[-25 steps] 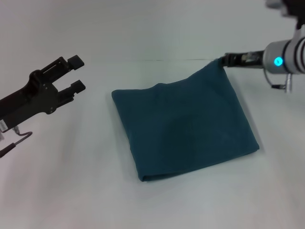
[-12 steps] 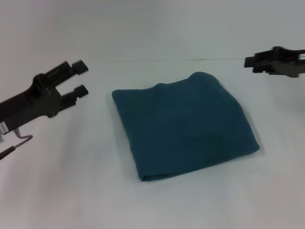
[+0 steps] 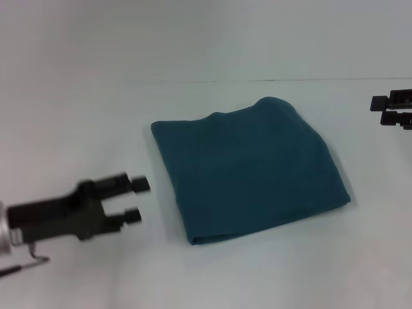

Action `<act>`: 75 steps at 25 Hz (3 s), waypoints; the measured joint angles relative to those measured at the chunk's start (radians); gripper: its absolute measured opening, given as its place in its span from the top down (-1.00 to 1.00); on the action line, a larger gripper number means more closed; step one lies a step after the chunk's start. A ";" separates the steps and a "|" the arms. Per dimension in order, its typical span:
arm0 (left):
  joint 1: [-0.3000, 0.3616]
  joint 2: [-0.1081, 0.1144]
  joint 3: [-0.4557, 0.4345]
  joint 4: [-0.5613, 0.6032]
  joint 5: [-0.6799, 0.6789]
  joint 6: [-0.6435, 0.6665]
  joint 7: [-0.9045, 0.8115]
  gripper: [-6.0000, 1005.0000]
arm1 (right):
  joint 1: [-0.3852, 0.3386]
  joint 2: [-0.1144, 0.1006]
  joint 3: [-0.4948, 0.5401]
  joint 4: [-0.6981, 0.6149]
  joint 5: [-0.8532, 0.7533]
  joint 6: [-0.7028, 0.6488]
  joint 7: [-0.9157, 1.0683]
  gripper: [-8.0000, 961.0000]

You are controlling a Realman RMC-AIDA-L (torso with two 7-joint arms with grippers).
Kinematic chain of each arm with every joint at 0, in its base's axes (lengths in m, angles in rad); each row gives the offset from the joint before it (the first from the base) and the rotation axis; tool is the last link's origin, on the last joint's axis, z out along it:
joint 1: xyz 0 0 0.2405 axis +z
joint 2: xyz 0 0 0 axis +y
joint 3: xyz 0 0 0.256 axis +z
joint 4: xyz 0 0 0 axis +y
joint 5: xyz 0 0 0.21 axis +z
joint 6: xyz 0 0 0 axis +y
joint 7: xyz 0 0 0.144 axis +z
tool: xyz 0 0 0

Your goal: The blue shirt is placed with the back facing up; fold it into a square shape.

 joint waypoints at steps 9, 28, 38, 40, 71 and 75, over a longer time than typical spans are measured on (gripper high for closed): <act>-0.019 -0.049 0.136 -0.039 0.062 -0.122 -0.035 -0.69 | 0.008 -0.002 0.002 -0.004 0.000 -0.012 0.002 -0.19; -0.144 -0.065 0.208 -0.206 0.062 -0.376 -0.008 -0.60 | -0.002 0.005 0.024 0.005 0.006 -0.010 -0.007 -0.19; -0.125 -0.066 0.200 -0.200 0.053 -0.367 0.010 -0.20 | -0.002 0.005 0.029 0.006 0.006 -0.006 -0.009 -0.19; -0.126 -0.066 0.200 -0.200 0.053 -0.362 0.013 -0.06 | -0.002 0.005 0.029 0.006 0.006 -0.006 -0.009 -0.19; -0.010 -0.019 0.121 -0.111 0.071 -0.252 0.066 0.80 | 0.005 0.009 0.028 0.020 0.003 -0.007 -0.001 -0.19; -0.021 -0.013 0.120 -0.102 0.106 -0.237 0.062 0.71 | 0.007 0.010 0.025 0.020 0.001 -0.007 -0.001 -0.19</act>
